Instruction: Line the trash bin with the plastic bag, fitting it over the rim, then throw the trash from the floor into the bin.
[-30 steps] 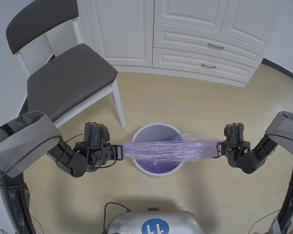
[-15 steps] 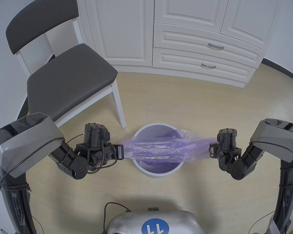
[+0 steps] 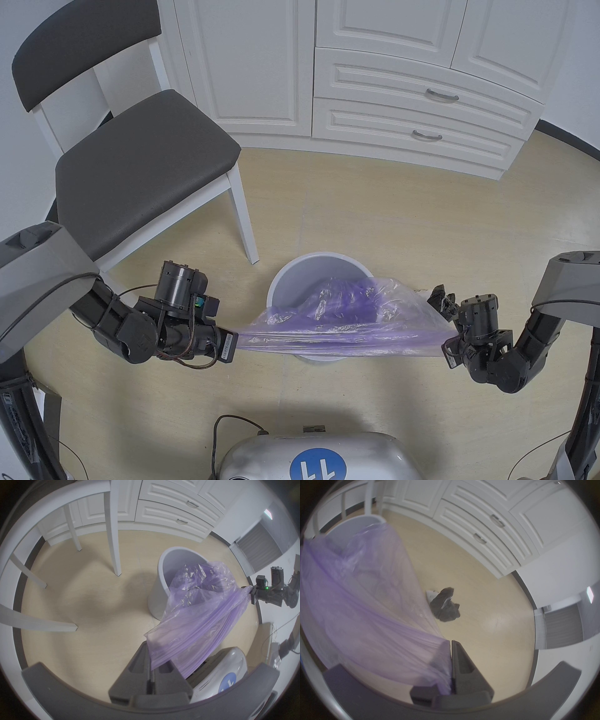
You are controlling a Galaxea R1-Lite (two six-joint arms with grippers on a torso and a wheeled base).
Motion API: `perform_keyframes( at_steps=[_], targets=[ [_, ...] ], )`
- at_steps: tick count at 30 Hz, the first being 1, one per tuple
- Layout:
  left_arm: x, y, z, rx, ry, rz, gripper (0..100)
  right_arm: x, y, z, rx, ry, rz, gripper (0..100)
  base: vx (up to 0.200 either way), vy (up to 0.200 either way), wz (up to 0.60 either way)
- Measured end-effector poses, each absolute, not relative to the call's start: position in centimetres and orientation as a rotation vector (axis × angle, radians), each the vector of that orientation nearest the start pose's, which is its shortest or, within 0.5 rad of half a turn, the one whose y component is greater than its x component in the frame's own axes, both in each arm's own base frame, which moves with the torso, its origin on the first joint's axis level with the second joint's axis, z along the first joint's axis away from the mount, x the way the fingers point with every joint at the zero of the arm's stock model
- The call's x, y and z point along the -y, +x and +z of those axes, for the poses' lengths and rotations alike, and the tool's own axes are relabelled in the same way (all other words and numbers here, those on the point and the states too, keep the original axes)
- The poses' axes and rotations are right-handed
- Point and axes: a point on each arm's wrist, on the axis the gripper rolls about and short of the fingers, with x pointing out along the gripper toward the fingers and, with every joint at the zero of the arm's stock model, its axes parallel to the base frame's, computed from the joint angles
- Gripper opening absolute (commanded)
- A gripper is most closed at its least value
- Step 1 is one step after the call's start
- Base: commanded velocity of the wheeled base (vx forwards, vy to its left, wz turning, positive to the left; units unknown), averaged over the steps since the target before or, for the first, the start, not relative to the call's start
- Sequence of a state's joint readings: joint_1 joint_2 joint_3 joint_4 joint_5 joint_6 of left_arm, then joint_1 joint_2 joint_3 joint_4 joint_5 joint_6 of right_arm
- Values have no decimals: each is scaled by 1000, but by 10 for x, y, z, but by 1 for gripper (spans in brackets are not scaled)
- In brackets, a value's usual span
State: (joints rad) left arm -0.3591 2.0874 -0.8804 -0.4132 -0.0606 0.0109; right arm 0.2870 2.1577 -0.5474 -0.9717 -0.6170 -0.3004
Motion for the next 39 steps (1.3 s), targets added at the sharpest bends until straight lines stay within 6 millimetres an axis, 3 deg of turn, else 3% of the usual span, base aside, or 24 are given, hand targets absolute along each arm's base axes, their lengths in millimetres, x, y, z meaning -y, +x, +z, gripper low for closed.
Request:
perform_keyframes(
  at_steps=[9, 17, 24, 31, 39],
  targets=[
    [125, 319, 36, -837, 222, -442, 0, -82, 281, 0, -704, -668, -163, 0, 0, 0, 0],
    [133, 327, 17, -806, 234, -443, 0, -86, 281, -14, -737, -700, -151, 0, 0, 0, 0],
    [143, 344, 3, -644, 208, -376, 0, -94, 300, -20, -636, -637, -183, 0, 0, 0, 0],
    [149, 353, -11, -599, 165, -326, 0, -103, 327, -14, -437, -511, -229, 0, 0, 0, 0],
    [144, 358, -9, -560, 131, -310, 0, -119, 357, -9, -207, -371, -252, 0, 0, 0, 0]
  ],
)
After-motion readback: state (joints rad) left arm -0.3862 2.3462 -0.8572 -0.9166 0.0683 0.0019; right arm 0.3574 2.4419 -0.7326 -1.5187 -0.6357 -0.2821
